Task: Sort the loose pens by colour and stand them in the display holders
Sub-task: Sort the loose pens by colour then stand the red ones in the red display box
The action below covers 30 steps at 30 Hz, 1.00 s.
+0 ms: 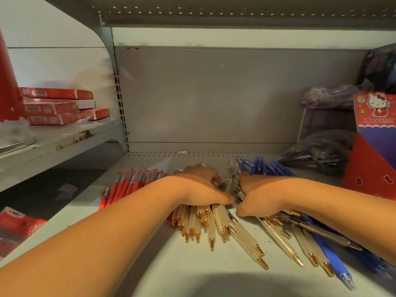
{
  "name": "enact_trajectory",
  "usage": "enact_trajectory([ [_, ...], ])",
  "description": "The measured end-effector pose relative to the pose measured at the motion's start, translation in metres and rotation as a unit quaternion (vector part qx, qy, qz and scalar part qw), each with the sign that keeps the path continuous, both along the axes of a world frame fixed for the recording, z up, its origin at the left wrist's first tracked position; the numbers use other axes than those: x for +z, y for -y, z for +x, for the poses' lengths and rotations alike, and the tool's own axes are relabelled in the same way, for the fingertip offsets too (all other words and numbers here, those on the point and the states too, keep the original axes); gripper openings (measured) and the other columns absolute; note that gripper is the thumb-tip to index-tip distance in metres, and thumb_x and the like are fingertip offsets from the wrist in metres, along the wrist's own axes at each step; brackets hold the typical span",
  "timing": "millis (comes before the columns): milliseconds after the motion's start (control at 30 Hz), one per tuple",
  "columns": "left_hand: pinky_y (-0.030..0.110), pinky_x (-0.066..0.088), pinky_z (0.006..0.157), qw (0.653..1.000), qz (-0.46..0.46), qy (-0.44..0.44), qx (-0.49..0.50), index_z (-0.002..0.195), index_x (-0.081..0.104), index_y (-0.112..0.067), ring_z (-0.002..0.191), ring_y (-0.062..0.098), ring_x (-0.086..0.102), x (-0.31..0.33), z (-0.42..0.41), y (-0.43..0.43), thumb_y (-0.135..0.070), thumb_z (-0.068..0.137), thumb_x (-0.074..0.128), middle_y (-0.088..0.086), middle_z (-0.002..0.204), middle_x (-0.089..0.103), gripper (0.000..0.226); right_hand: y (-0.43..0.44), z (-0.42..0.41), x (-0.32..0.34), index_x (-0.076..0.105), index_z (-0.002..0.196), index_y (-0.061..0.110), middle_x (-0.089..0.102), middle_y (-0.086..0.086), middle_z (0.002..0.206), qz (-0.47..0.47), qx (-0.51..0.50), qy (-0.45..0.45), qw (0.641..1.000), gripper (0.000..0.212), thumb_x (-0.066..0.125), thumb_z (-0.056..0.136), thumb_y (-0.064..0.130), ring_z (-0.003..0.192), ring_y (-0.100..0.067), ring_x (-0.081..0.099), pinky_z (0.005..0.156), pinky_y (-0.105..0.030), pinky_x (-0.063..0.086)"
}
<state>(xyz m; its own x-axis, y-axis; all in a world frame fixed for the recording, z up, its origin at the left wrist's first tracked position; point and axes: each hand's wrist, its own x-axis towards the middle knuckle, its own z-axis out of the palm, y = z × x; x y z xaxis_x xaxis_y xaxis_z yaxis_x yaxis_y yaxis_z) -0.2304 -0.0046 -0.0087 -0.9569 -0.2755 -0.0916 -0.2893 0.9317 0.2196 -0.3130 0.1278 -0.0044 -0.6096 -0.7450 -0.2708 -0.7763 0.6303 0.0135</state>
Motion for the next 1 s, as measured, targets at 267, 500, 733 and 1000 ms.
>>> enact_trajectory([
  [267, 0.032, 0.047, 0.085, 1.0, 0.023, 0.004, 0.009, 0.135, 0.047, -0.031, 0.103, 0.017, 0.052, -0.003, 0.001, 0.002, -0.064, 0.085, 0.058, -0.006, 0.115, 0.052, 0.06, -0.004, -0.009, 0.003, 0.05, 0.119, 0.007, 0.049, -0.001, 0.074, -0.027, -0.028, 0.042, 0.998, 0.028, 0.049, 0.096, 0.023, 0.058, -0.01, 0.042, 0.053, -0.02, 0.037],
  [500, 0.032, 0.045, 0.082, 0.995, 0.041, -0.074, 0.047, 0.111, 0.057, -0.04, 0.099, 0.018, 0.053, -0.004, 0.0, -0.003, -0.046, 0.08, 0.069, -0.006, 0.112, 0.052, 0.034, -0.021, -0.017, 0.023, 0.051, 0.123, 0.003, 0.05, 0.0, 0.075, -0.123, -0.104, 0.091, 0.983, 0.032, 0.052, 0.095, 0.018, 0.055, -0.009, 0.045, 0.035, -0.011, 0.031],
  [733, 0.035, 0.054, 0.084, 0.973, 0.114, -0.174, 0.101, 0.09, 0.071, -0.025, 0.089, 0.02, 0.064, -0.004, -0.009, -0.01, -0.037, 0.089, 0.062, -0.001, 0.094, 0.07, 0.015, -0.029, -0.013, 0.03, 0.047, 0.132, 0.005, 0.059, -0.009, 0.099, -0.162, -0.138, 0.098, 0.972, 0.041, 0.055, 0.093, 0.017, 0.076, -0.016, 0.056, 0.052, -0.02, 0.048],
  [1000, 0.024, 0.037, 0.048, 0.957, 0.046, -0.232, 0.171, 0.06, 0.049, -0.017, 0.046, 0.014, 0.043, 0.021, 0.004, -0.001, -0.033, 0.094, 0.053, -0.002, 0.052, 0.041, 0.038, -0.045, -0.012, 0.041, 0.055, 0.111, 0.001, 0.054, -0.009, 0.077, -0.209, -0.179, 0.113, 0.955, 0.021, 0.054, 0.094, 0.013, 0.064, -0.021, 0.051, 0.054, -0.027, 0.044],
])
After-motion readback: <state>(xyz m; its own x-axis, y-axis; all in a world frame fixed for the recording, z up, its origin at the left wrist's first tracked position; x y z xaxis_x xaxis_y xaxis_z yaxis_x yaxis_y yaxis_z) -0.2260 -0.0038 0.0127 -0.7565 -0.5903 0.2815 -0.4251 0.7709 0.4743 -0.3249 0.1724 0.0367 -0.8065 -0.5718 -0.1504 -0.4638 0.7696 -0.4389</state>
